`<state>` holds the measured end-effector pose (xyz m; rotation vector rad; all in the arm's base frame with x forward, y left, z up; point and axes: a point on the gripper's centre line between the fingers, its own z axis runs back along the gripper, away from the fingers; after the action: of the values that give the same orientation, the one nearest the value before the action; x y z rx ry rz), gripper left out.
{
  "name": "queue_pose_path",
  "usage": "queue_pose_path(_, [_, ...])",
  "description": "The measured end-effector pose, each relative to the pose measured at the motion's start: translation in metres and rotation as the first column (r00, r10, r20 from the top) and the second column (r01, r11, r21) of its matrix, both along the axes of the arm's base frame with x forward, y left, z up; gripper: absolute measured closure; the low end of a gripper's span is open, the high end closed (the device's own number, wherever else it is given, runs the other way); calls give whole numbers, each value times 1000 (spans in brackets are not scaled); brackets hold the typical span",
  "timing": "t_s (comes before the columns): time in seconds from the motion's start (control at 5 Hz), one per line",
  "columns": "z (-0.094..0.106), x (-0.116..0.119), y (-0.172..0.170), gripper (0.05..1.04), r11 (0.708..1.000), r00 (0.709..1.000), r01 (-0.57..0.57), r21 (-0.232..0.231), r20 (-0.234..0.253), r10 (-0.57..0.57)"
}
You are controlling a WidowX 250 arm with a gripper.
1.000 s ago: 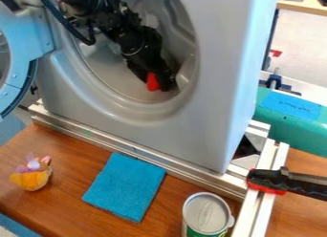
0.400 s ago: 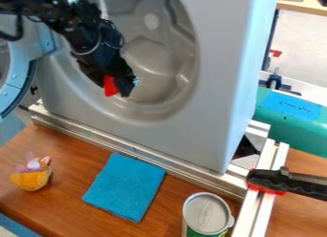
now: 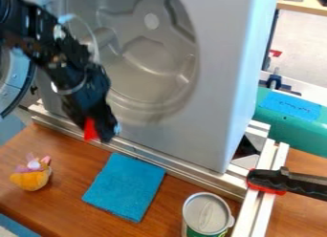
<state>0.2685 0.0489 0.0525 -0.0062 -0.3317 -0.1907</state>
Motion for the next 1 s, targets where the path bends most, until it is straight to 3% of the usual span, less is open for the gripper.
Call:
queue_pose_path(0.2, [-22, -22, -5, 249, 999, 996, 32, 18, -88, -30])
queue_pose_path(0.6, [-86, -46, -51, 249, 990, 964, 139, 28, -232, -129])
queue_pose_path(0.8, [-117, -55, -75, 249, 978, 942, 202, 46, -283, -181])
queue_pose_path(1.0, [-122, -52, -83, 249, 972, 943, 222, 74, -269, -195])
